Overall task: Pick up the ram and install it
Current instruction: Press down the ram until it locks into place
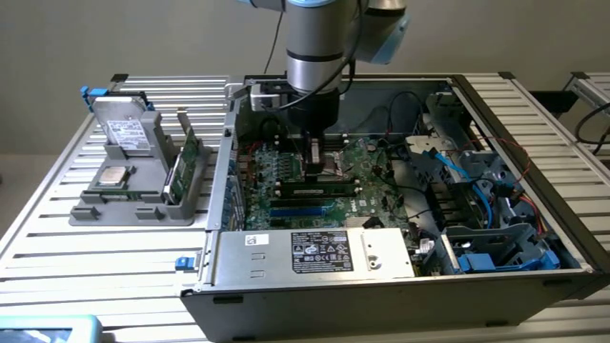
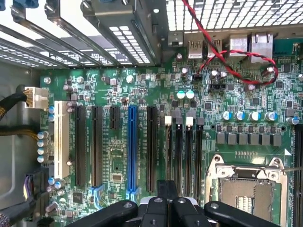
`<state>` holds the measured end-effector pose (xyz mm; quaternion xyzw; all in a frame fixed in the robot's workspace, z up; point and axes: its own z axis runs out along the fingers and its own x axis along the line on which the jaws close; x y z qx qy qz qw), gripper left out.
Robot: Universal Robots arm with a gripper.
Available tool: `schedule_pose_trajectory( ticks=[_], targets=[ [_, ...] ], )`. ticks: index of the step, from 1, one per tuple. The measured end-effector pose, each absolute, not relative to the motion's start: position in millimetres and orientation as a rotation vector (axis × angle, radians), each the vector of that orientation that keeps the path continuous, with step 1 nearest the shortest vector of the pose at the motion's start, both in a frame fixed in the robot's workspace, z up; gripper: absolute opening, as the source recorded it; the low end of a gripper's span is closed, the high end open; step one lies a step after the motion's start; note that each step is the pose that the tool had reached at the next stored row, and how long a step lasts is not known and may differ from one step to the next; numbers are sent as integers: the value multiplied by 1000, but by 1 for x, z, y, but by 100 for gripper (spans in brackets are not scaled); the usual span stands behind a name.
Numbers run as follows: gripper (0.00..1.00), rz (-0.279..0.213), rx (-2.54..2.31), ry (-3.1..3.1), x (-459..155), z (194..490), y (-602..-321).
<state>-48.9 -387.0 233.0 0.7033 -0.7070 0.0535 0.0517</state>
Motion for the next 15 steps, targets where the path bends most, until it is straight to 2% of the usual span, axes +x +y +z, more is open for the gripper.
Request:
schedule_pose_trajectory(
  ticks=[2,15],
  targets=[
    [11,147,2134,-2143,-49,233,-387],
    [11,143,2137,-2146,-49,228,-384]
  ],
)
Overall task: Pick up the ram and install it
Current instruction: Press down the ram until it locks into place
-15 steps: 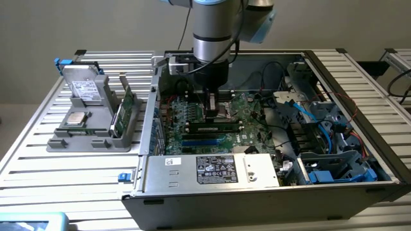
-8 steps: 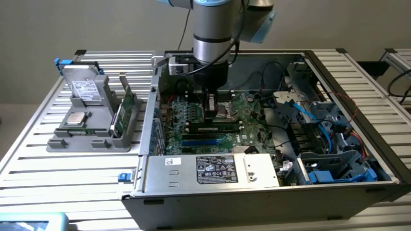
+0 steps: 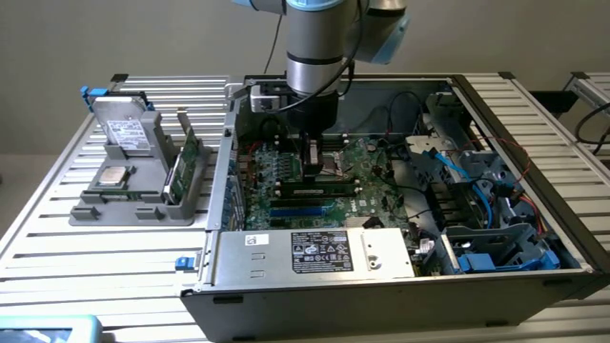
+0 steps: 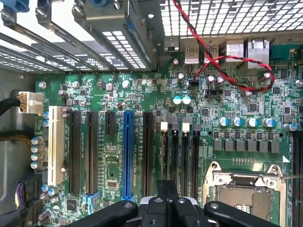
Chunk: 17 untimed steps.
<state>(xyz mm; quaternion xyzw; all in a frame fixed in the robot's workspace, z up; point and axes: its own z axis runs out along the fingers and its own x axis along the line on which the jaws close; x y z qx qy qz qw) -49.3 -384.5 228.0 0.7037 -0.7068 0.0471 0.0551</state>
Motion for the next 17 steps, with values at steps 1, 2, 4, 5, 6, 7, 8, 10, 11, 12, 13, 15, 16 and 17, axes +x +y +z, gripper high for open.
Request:
schedule_pose_trajectory(
  ticks=[1,2,4,5,6,7,8,10,11,12,13,15,16,17],
  targets=[
    [11,143,2137,-2146,-49,228,-385],
    [11,143,2136,-2146,-49,228,-386],
    [11,143,2137,-2146,-49,228,-387],
    [11,145,2137,-2147,-50,227,-387],
    [11,144,2138,-2148,-50,227,-387],
    [11,142,2139,-2149,-50,227,-386],
    [11,141,2140,-2150,-50,227,-385],
    [11,141,2141,-2150,-50,227,-385],
    [11,141,2141,-2150,-50,227,-385],
    [11,141,2141,-2150,-50,226,-385],
    [11,141,2141,-2150,-50,226,-385],
    [11,141,2141,-2150,-50,226,-386],
    [11,141,2141,-2151,-50,226,-386],
    [11,141,2141,-2151,-50,226,-386]
  ],
)
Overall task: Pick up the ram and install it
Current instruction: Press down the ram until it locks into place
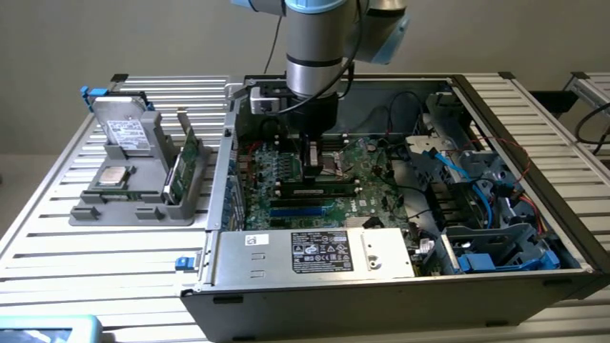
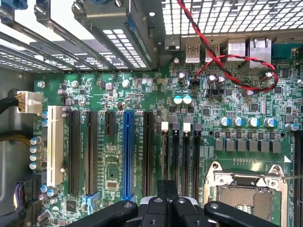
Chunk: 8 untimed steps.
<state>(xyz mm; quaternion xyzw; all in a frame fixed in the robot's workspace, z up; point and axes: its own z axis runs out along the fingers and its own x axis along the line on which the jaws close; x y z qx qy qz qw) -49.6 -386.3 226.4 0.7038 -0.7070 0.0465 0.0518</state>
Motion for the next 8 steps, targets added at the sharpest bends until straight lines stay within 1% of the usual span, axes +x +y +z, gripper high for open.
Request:
schedule_pose_trajectory(
  ticks=[8],
  targets=[
    [11,145,2142,-2152,-50,223,-386]
  ],
)
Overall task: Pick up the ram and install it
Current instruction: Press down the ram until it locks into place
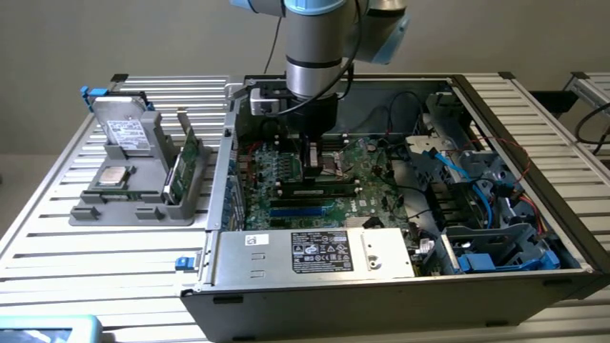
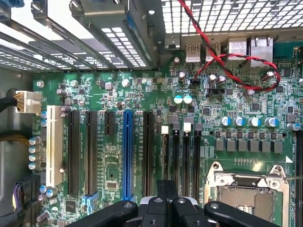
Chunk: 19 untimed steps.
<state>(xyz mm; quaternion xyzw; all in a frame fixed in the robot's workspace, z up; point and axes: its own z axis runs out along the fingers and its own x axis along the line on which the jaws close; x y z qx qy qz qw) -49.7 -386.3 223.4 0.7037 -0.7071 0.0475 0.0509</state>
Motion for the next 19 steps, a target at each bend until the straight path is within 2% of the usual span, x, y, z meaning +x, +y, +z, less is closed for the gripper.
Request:
schedule_pose_trajectory(
  ticks=[5,11,19],
  targets=[
    [11,144,2144,-2154,-49,224,-386],
    [11,145,2142,-2152,-41,242,-386],
    [11,145,2142,-2153,-24,244,-386]
  ],
)
